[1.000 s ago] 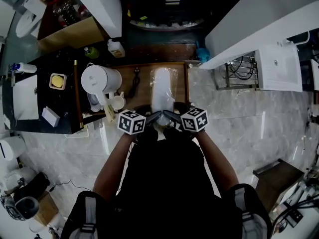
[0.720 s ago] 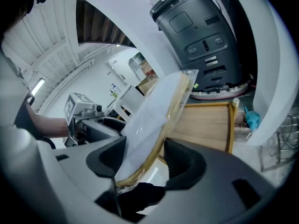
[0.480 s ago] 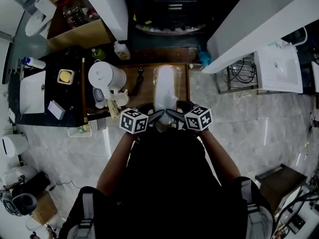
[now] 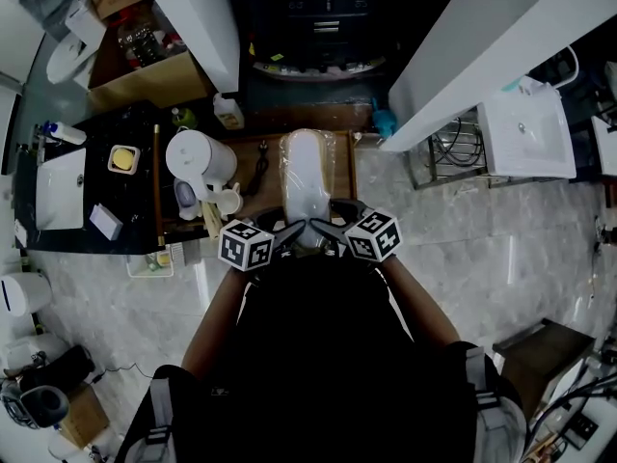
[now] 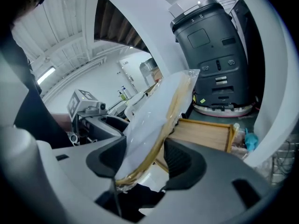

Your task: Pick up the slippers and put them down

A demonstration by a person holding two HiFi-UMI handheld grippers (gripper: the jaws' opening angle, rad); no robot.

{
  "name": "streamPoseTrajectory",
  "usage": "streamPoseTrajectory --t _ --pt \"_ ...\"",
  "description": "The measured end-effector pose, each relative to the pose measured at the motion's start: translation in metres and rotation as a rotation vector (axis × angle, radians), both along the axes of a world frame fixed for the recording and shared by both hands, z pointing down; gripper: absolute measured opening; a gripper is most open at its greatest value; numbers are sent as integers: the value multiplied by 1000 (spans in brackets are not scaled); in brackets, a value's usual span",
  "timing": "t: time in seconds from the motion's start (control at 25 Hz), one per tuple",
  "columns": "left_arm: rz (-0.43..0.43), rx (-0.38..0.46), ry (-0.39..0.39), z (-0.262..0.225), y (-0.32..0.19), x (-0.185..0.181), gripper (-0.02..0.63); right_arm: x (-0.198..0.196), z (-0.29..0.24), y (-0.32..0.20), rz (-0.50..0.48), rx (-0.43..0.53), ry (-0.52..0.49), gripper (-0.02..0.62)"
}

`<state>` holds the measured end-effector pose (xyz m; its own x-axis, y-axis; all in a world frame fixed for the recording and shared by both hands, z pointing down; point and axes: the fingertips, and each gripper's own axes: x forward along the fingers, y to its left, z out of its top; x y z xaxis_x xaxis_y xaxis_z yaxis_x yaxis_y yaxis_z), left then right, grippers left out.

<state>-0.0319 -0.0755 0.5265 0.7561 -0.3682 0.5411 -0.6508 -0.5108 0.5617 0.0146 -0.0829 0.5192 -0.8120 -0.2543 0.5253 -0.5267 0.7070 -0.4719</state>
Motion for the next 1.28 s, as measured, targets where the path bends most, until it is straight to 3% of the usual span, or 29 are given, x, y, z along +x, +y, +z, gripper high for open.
streamPoseTrajectory --t 0.48,1.28 --pt "-33 26 0 -11 0 -7 255 -6 -10 1 -2 13 -24 253" --pt "-14 31 -10 -10 -3 -8 249 -7 -11 -2 -14 17 -9 253"
